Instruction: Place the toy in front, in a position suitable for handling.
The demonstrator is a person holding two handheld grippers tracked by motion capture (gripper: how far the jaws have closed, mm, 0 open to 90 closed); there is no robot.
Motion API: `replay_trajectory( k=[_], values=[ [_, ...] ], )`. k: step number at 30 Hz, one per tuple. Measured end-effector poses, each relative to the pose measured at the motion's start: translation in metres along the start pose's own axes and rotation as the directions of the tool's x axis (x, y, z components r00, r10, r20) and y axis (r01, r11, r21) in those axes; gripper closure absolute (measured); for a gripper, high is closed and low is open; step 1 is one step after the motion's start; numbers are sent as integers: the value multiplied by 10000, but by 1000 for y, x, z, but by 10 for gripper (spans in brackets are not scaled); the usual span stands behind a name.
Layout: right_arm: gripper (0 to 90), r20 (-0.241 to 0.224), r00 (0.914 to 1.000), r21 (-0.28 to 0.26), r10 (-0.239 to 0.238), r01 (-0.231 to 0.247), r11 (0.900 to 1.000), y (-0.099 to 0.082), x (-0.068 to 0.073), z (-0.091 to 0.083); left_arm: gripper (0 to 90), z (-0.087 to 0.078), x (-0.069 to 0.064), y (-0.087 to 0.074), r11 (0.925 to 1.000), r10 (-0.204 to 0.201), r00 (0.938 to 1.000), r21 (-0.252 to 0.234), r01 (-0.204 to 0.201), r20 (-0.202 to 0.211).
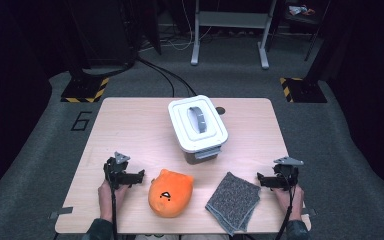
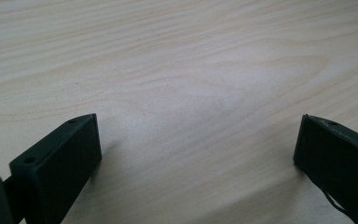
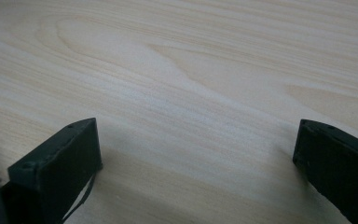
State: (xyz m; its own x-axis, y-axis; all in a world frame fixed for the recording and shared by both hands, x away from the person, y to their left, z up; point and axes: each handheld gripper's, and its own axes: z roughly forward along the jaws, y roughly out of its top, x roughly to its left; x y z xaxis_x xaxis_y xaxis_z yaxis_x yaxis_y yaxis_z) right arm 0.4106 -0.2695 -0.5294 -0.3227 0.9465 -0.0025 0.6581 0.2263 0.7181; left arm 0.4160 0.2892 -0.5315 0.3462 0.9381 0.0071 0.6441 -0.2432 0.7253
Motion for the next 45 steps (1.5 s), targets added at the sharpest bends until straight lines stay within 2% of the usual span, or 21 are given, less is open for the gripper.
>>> replay_trajectory(
  k=[13, 18, 27, 30, 39, 42, 45],
  values=[
    [2, -27, 10000, 1, 4, -4, 10000, 0, 0, 0, 3, 1, 0, 1, 10000, -8, 10000, 0, 8, -15],
    [2, -57, 10000, 25, 27, -27, 10000, 0, -1, 0, 3, 1, 1, 1, 9999, -127, 9999, 7, 128, -113],
    [9, -54, 9999, 302, 126, -124, 9995, 4, 0, -1, 3, 1, 1, 1, 9999, -127, 9999, 8, 127, -111],
    [6, -220, 9997, 386, 50, -41, 9992, 5, -1, -2, 3, 1, 1, 1, 9999, -127, 9999, 10, 127, -112],
    [21, -322, 9995, -4, -33, 33, 10000, 18, -1, -23, 3, 1, 1, 1, 9999, -129, 9998, 7, 130, -116],
    [23, -660, 9978, -217, 116, -130, 9997, 27, 0, -35, 3, 2, 1, 2, 9999, -167, 9997, -16, 167, -173],
    [24, -717, 9974, -330, 32, -56, 9994, 32, 3, -41, 3, 4, 1, 3, 9998, -220, 9996, -15, 220, -202]
  ],
)
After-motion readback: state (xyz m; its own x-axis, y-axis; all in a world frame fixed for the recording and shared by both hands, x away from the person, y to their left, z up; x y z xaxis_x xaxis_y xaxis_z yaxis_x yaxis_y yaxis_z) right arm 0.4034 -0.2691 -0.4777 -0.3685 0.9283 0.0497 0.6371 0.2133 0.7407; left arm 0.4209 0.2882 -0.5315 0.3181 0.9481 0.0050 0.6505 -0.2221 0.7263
